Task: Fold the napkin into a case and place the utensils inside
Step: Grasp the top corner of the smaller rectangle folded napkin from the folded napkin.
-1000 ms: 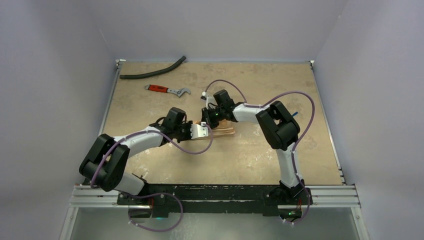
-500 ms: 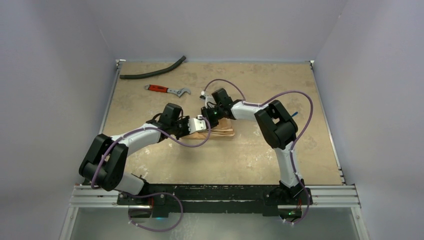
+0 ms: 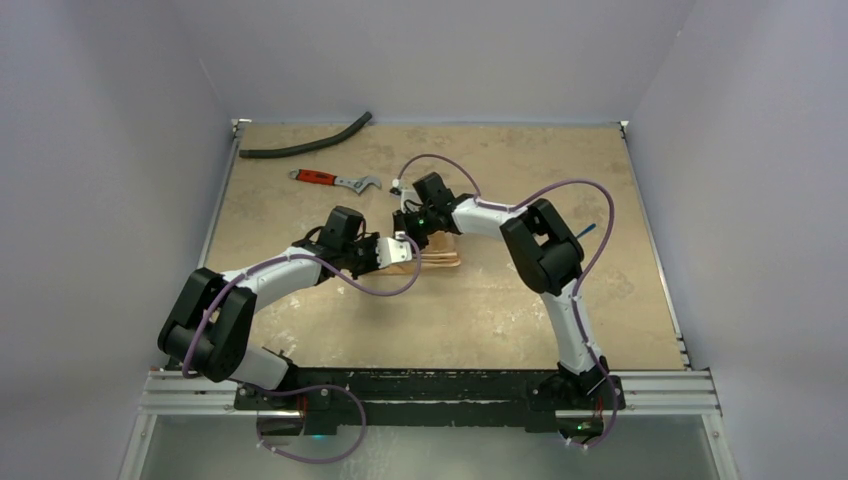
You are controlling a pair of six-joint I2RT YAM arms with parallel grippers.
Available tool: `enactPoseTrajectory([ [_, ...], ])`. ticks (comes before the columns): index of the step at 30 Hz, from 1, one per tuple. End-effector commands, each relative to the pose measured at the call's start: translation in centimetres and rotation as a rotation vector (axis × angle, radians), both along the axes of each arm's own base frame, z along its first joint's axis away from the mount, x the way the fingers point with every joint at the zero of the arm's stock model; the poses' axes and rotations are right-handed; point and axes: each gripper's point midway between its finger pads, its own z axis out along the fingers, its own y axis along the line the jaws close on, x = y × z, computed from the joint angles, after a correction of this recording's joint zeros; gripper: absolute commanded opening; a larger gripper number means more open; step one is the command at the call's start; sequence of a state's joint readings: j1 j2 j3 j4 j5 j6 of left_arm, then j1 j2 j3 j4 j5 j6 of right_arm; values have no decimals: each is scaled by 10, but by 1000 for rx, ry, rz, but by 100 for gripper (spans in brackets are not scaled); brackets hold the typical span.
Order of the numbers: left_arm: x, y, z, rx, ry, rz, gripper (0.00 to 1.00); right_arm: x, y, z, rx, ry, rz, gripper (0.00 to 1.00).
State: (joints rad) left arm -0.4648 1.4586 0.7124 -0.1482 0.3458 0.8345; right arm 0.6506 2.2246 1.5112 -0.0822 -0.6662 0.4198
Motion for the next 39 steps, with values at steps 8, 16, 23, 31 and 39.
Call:
enactPoseTrajectory([
  [8,-10,-6,-1,-10,4,-102,0,-2,17,16,39,-33,65,0],
  [16,-24,15,-18,103,-2,-144,0,-13,7,-25,2,62,113,0],
  [23,-14,32,-29,186,-62,-96,0,-26,4,-8,62,63,157,9],
  [31,-18,32,-34,157,-13,-47,0,-32,-1,32,216,41,140,32],
  [39,-29,31,-39,158,22,-96,0,-18,-31,53,174,-43,90,36],
])
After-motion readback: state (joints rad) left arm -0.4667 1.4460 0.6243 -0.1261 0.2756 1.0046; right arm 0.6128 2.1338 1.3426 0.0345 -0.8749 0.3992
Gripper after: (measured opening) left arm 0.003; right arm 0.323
